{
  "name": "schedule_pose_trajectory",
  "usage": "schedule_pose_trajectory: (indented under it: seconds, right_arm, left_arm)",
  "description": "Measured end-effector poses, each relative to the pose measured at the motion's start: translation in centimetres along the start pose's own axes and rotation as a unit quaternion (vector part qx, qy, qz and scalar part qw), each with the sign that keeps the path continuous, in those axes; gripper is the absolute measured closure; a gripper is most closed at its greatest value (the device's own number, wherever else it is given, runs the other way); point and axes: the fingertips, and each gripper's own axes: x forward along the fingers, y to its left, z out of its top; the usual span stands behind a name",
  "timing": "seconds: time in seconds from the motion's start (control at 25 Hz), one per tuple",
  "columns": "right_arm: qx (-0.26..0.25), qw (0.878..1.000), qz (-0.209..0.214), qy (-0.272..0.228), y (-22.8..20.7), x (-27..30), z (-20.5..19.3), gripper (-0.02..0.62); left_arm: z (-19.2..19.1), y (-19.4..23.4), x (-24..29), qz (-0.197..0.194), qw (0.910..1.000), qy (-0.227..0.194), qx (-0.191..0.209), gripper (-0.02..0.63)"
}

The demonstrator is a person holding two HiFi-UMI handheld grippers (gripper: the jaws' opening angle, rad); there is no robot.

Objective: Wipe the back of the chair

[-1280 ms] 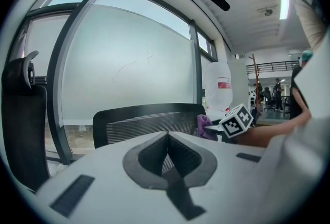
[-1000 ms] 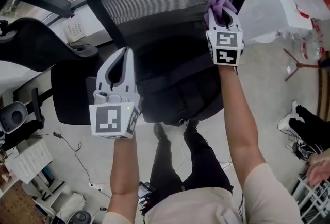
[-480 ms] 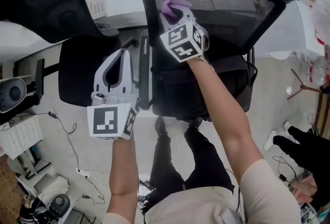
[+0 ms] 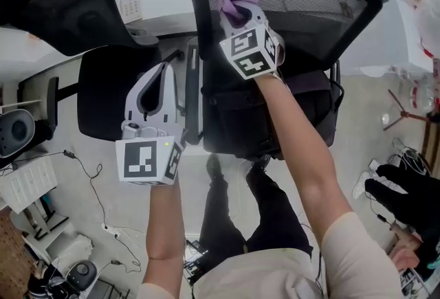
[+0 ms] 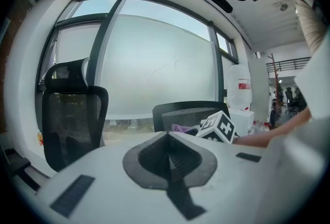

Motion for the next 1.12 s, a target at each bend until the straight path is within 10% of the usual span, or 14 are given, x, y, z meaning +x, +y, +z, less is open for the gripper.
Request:
schedule_pose_trajectory:
  seconds: [0.36,0.64,1.12]
  right_arm:
    - [0.053,0.995,-0.079,0.024,-10.9,-6.2,-7.9,0.526]
    - [0.127,0.969,-0.206,0.054,-22.4,-16.2,-16.8,0.526]
    - [0.129,0.971,-0.196,0.049,-22.7,-16.8,-17.1,0.526]
  left_arm:
    - [0.8,-7.9,4.9,-0.051,0.9986,0.005,0.013,0.597]
    - [1.2,-16.4,8.7,-0.112,0.9934,0.007,0.024,0.597]
    - [1.7,-18.7,9.1,-0.113,0.9931,0.005,0.029,0.597]
